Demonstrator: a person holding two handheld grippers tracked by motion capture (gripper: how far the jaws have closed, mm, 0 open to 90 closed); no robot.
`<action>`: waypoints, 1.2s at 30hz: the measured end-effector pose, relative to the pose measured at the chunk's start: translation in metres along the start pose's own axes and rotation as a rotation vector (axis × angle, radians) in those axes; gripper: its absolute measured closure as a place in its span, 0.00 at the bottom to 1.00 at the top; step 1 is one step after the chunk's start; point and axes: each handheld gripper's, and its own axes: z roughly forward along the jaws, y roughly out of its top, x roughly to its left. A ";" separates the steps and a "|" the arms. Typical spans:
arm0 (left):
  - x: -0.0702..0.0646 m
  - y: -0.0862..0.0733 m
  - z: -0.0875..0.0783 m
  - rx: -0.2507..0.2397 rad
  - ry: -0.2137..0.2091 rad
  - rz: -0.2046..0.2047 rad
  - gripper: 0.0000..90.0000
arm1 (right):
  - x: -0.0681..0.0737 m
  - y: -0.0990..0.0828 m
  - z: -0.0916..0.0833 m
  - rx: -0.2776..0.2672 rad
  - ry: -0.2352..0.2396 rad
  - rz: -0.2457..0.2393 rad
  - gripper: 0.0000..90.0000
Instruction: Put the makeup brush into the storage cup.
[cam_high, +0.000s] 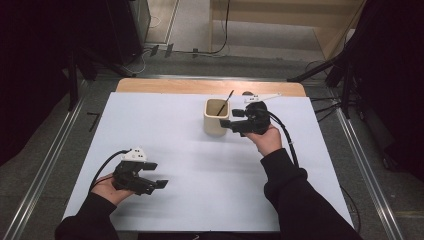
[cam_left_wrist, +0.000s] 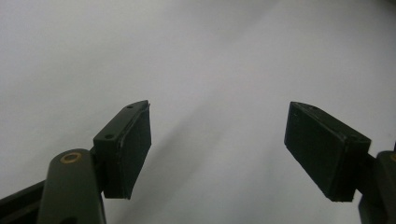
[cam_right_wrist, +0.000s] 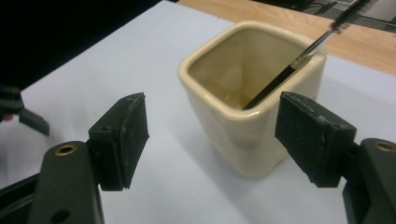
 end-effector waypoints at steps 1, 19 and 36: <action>0.000 0.000 0.000 0.001 0.000 0.000 0.26 | 0.002 -0.002 -0.001 0.007 0.004 -0.005 0.30; 0.000 0.002 0.001 0.007 -0.004 0.010 0.26 | 0.022 -0.033 -0.008 0.059 0.090 -0.045 0.30; 0.000 0.006 0.005 0.007 -0.014 0.020 0.26 | 0.037 -0.053 -0.015 0.094 0.106 -0.100 0.29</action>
